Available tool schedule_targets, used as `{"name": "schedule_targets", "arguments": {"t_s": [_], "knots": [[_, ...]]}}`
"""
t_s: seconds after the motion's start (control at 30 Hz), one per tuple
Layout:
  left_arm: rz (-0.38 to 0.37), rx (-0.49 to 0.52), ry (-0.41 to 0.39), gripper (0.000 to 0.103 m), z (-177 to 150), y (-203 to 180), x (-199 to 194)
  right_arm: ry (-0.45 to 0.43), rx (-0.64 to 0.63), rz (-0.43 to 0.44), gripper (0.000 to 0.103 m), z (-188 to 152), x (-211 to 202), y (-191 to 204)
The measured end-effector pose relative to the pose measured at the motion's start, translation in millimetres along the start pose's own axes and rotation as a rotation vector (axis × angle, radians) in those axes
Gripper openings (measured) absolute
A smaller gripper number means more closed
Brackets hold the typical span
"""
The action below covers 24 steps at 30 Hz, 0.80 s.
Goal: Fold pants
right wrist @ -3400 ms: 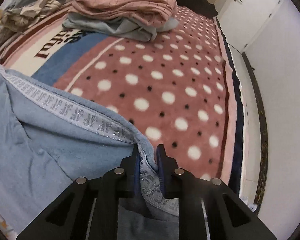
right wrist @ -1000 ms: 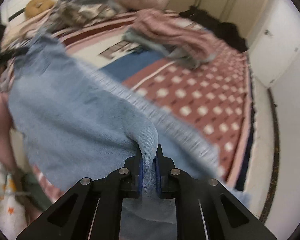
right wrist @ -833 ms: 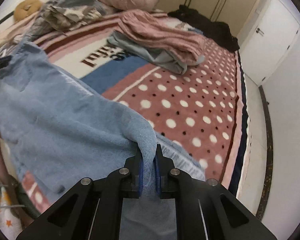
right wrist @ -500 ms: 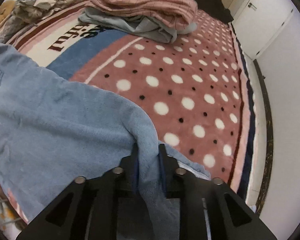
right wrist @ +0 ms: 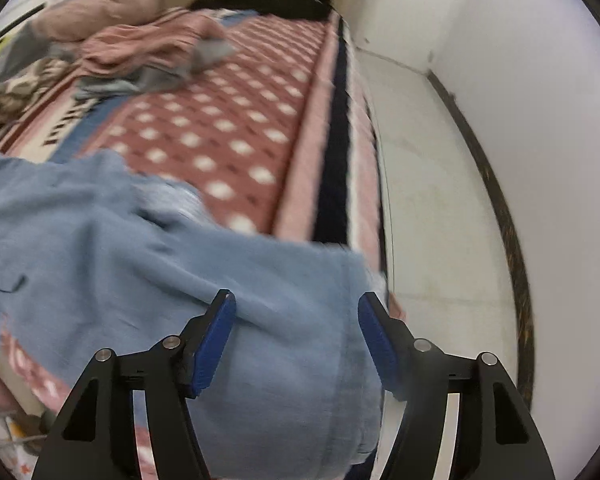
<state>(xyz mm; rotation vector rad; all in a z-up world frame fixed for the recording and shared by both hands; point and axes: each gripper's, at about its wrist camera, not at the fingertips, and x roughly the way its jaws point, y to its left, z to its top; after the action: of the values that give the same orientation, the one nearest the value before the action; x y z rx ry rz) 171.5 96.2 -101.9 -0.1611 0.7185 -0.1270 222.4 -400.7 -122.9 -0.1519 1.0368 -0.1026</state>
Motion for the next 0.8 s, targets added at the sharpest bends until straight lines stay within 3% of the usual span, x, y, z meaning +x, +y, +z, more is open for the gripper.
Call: {"name": "schedule_targets", "arguments": {"t_s": [0.2,0.27,0.3,0.33,0.6,0.8], "knots": [[0.015,0.012,0.011,0.081,-1.4,-9.6,-4.3,-0.036,0.240,0.155,0.063,-14.2,31.7,-49.1],[0.020,0.008,0.013,0.081,-1.5,-10.3,-4.5,-0.064,0.268,0.217,0.047,-16.5,34.6,-51.9],[0.022,0.009,0.014,0.081,-1.4,-10.9,-4.5,-0.087,0.253,0.222,0.029,-17.4,31.9,-49.1],[0.024,0.011,0.015,0.081,-1.4,-11.5,-4.3,-0.105,0.239,0.191,0.004,-18.4,28.8,-45.9],[0.024,0.014,0.021,0.081,0.2,-13.8,-1.7,-0.290,0.257,0.145,0.001,-42.5,-22.5,-46.2],[0.017,0.014,0.015,0.081,1.6,-14.9,-3.3,-0.354,0.318,0.067,0.000,-46.9,-45.4,-60.2]]}}
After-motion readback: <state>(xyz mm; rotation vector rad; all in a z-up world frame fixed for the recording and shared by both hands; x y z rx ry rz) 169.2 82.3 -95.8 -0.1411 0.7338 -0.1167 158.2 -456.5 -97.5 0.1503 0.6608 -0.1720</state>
